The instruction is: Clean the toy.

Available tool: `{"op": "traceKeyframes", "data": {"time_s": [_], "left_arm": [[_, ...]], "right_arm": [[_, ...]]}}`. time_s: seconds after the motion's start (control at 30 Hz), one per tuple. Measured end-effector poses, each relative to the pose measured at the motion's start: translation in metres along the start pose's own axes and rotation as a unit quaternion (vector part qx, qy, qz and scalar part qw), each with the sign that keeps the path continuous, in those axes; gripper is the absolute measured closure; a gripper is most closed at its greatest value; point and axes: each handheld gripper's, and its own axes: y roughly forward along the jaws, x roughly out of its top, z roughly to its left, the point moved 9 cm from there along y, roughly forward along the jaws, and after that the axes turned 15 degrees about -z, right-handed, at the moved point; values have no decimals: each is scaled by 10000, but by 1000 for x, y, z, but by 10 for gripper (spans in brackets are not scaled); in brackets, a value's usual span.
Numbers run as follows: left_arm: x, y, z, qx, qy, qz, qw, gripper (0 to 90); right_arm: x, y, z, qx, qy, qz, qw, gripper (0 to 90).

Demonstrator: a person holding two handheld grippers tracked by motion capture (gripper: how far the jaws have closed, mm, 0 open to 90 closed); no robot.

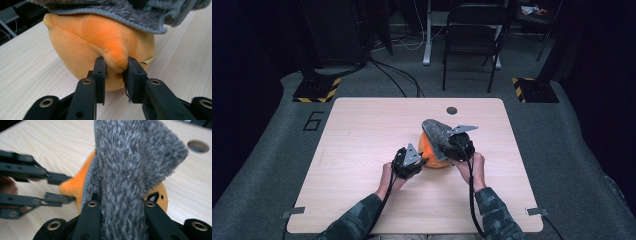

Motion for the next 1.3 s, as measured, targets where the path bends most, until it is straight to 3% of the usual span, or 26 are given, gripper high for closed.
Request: {"op": "traceKeyframes", "data": {"time_s": [0.07,0.17,0.23,0.3,0.5,0.8,1.07,1.17,1.3], "left_arm": [[1,1,0,-1,19,-17,10000,741],[1,1,-3,-22,94,1,10000,752],[-1,1,-3,-22,98,68,9999,763],[-2,1,-3,-47,57,99,9999,773],[-2,2,-2,-62,85,114,9999,777],[-5,1,-1,-105,-52,114,9999,775],[-7,-1,1,-119,-104,140,9998,772],[-8,-1,2,-107,-116,142,9998,771],[-8,-1,3,-140,-138,123,9997,769]], "right_arm": [[6,-3,4,68,-35,-126,9999,780],[7,0,15,157,-124,-108,9997,779],[2,5,19,84,-311,55,9995,781],[0,7,18,-32,-254,137,9996,782],[-8,4,-3,-243,-167,219,9993,784],[-28,-2,-38,-589,214,366,9974,785],[-61,0,-72,-890,711,718,9909,785],[-73,2,-77,-873,902,967,9874,784],[-73,1,-81,-914,907,983,9868,784]]}}
